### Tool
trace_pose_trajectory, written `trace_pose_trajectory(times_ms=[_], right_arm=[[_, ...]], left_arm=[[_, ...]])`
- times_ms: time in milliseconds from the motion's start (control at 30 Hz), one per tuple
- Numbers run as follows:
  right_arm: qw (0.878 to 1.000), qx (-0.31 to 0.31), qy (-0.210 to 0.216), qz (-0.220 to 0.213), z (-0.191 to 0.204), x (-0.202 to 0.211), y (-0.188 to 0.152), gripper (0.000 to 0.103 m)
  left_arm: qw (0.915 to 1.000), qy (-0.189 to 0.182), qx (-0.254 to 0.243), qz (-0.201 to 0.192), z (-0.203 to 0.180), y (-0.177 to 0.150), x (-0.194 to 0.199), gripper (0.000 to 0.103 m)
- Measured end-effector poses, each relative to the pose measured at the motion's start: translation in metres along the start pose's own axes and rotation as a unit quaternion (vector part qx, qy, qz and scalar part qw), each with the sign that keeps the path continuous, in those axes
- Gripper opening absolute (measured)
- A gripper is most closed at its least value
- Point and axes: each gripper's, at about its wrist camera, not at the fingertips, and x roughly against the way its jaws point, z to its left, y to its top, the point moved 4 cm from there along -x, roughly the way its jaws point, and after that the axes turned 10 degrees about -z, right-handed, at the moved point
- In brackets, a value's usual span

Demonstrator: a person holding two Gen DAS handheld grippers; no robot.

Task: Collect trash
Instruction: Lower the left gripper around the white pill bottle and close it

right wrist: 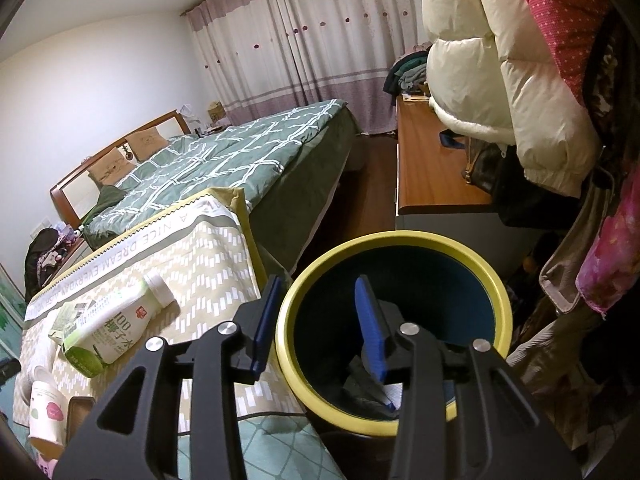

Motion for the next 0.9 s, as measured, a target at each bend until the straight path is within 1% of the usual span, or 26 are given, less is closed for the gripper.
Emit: trace_pose_trajectory(times_ms=[167, 233, 367, 467, 500, 567, 633, 833, 867, 900], right_arm=[[1.000, -0.002, 0.003, 0.001, 0.001, 0.001, 0.000, 0.037], [1.000, -0.003, 0.005, 0.001, 0.001, 0.001, -0.001, 0.037], [1.000, -0.005, 0.008, 0.001, 0.001, 0.001, 0.000, 0.038], [1.000, -0.007, 0.010, 0.002, 0.000, 0.001, 0.000, 0.038], [1.000, -0.007, 0.010, 0.003, 0.000, 0.001, 0.000, 0.038], [1.000, -0.007, 0.010, 0.003, 0.000, 0.001, -0.001, 0.038], [1.000, -0.006, 0.010, 0.002, 0.000, 0.001, 0.000, 0.038], [1.000, -0.001, 0.010, 0.002, 0.000, 0.000, -0.001, 0.038], [1.000, -0.002, 0.010, 0.002, 0.000, 0.000, -0.002, 0.038], [1.000, -0.002, 0.011, 0.002, 0.000, 0.000, -0.002, 0.038]], left_arm=[[0.9998, 0.014, 0.015, 0.004, -0.012, -0.010, -0.007, 0.098], [0.9994, 0.028, 0.018, 0.011, -0.012, -0.014, -0.013, 0.098], [0.9984, 0.043, 0.033, 0.018, -0.003, -0.019, -0.021, 0.098], [0.9979, 0.045, 0.042, 0.018, 0.006, -0.020, -0.024, 0.098], [0.9980, 0.044, 0.043, 0.019, 0.008, -0.021, -0.024, 0.097], [0.9980, 0.037, 0.045, 0.023, 0.010, -0.023, -0.027, 0.091], [0.9979, 0.025, 0.051, 0.031, 0.013, -0.025, -0.029, 0.088], [0.9982, 0.017, 0.051, 0.027, 0.016, -0.026, -0.027, 0.086], [0.9984, 0.014, 0.049, 0.024, 0.016, -0.027, -0.025, 0.073], [0.9985, 0.016, 0.046, 0.023, 0.016, -0.027, -0.021, 0.072]])
